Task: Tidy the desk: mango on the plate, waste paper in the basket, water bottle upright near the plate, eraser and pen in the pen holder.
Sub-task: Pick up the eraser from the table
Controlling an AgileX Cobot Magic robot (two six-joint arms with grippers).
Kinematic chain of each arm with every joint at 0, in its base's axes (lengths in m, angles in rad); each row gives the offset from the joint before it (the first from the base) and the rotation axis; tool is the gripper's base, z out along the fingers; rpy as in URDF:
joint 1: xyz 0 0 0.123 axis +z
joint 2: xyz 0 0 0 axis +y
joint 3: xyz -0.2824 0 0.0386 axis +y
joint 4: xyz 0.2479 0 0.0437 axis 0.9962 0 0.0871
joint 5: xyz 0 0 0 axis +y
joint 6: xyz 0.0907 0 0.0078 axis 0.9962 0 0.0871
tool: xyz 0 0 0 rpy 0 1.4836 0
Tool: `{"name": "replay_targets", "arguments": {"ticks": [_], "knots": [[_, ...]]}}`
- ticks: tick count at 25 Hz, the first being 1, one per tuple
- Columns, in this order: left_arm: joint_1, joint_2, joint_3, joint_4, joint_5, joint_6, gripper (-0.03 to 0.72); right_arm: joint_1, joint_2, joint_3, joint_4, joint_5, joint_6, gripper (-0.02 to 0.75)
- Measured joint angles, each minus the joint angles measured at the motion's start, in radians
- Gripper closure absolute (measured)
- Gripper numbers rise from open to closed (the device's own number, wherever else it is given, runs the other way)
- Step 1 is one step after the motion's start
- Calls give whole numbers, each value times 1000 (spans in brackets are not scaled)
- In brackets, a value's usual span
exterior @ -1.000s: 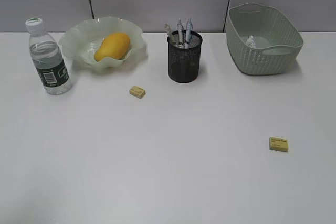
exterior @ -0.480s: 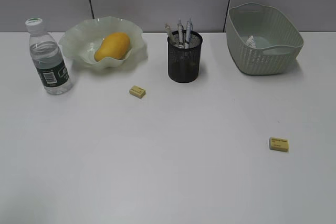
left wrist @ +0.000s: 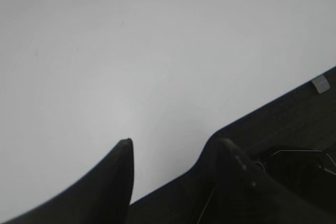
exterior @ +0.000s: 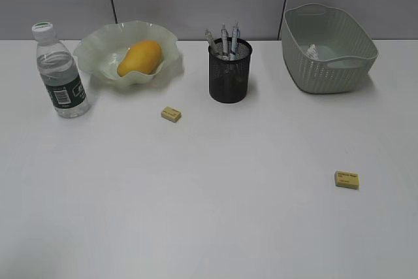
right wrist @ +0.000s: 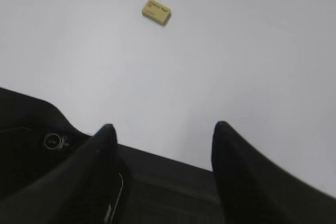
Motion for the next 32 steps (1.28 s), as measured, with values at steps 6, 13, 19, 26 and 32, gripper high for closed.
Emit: {"name": "replay_targets", "arguments": {"ticks": [6,13,19,26,32], "knots": [[0,0,0,0,0,0,302,0,348,-94,-14,-2,0,279],[0,0,0,-1,0,0,302,-2,680,-220,27,-56,-14,279],[0,0,0,-1,0,0,302,-25,891,-305,31,-104,75,237],[0,0,0,-1,0,0,302,-124,1035,-311,83,-229,127,227],[0,0,0,-1,0,0,302,-165,1098,-312,116,-317,131,227]]}}
